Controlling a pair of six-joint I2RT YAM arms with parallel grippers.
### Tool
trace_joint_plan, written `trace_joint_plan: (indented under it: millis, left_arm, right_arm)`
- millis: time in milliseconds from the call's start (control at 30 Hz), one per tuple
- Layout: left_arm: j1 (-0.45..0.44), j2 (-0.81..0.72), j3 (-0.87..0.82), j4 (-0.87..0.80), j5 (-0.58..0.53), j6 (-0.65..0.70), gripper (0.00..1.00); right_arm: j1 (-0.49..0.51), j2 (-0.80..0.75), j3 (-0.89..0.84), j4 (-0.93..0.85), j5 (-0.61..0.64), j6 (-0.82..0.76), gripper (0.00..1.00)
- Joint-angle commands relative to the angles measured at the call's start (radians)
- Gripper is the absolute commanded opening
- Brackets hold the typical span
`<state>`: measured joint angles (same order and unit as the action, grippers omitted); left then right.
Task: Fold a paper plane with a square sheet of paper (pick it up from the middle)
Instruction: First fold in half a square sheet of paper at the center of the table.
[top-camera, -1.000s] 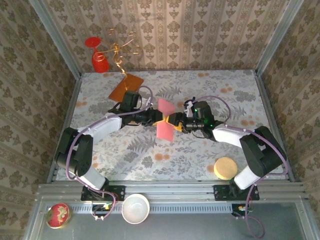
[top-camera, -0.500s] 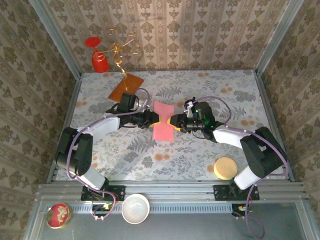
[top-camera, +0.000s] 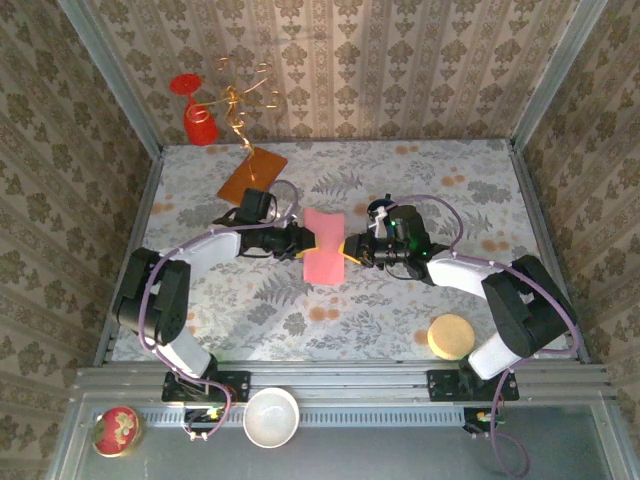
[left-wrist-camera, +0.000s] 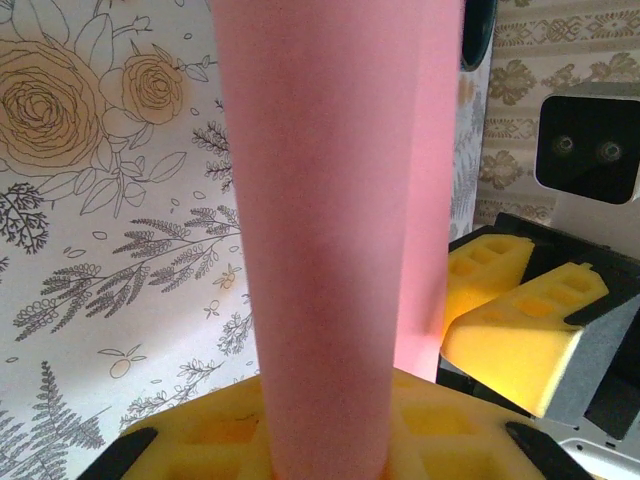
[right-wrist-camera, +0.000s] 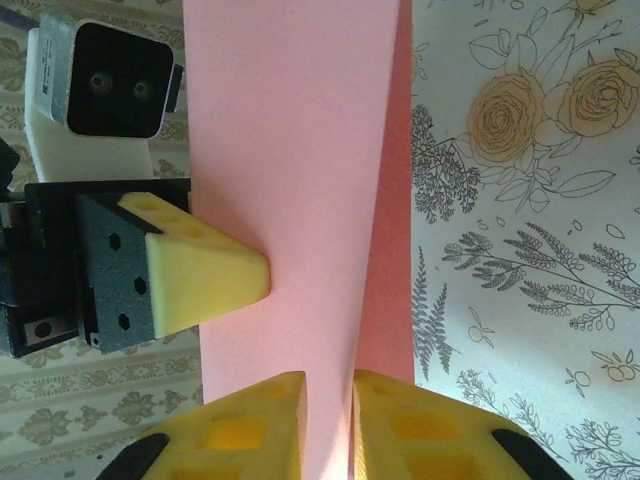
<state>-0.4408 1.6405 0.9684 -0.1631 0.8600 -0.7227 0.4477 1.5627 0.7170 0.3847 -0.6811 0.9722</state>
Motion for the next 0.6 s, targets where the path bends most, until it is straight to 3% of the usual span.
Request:
trace_joint_plan:
  millis: [0,200,400,567]
  left_arm:
    - [-0.008,0.013,-0.010,0.032,0.027,-0.005,0.23]
    - [-0.008,0.012,-0.007,0.048,0.045,-0.010,0.23]
    - [-0.008,0.020,-0.016,0.038,0.026,-0.004,0.25]
    - [-0.008,0.039,-0.028,0.018,-0.021,0.005,0.35]
  right_arm:
    - [0.003,0.018,0.002,-0.004,0.002,0.008,0.22]
    - [0.015,0.048,0.003,0.027,-0.002,0.034,0.23]
    - [0.016,0.041,-0.002,0.017,0.016,0.032,0.11]
    - [0.020,0.017,0.002,-0.048,0.046,0.011,0.03]
